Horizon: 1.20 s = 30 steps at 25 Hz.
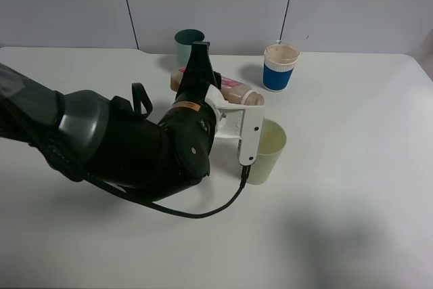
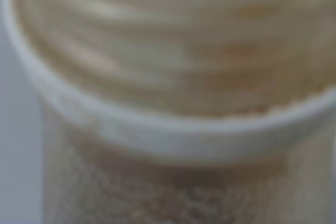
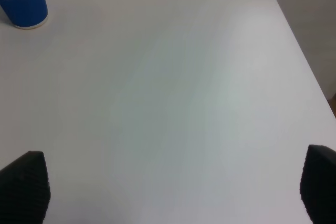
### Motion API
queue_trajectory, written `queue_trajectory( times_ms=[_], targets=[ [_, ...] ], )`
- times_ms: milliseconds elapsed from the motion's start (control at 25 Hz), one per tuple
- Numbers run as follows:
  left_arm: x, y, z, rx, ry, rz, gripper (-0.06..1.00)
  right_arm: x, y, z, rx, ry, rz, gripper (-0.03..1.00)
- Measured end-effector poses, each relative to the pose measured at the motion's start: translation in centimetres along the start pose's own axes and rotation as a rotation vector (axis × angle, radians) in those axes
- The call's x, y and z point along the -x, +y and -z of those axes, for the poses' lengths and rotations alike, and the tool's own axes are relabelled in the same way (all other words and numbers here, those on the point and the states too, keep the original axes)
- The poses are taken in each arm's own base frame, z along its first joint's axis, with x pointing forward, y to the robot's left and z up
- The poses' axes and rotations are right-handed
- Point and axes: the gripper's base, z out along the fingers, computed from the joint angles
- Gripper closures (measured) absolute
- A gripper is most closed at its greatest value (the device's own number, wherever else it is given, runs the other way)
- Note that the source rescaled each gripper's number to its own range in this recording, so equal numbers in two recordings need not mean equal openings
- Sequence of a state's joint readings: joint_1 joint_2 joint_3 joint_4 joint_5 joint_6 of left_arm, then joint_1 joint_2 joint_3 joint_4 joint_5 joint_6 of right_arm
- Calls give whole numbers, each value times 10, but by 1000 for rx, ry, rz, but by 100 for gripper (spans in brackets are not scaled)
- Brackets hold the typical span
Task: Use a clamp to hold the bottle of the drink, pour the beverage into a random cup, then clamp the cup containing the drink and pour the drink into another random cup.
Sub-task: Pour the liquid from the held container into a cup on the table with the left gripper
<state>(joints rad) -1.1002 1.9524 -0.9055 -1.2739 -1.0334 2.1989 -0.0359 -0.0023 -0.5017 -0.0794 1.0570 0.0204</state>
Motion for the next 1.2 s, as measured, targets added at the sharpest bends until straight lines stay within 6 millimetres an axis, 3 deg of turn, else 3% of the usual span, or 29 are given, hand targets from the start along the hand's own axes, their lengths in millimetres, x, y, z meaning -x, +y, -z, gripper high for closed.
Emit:
queue_trajectory(
  times_ms=[1200],
  targets=[
    [2, 1, 0, 18, -18, -232, 91, 0, 0, 0, 0, 0, 0, 11]
  ],
)
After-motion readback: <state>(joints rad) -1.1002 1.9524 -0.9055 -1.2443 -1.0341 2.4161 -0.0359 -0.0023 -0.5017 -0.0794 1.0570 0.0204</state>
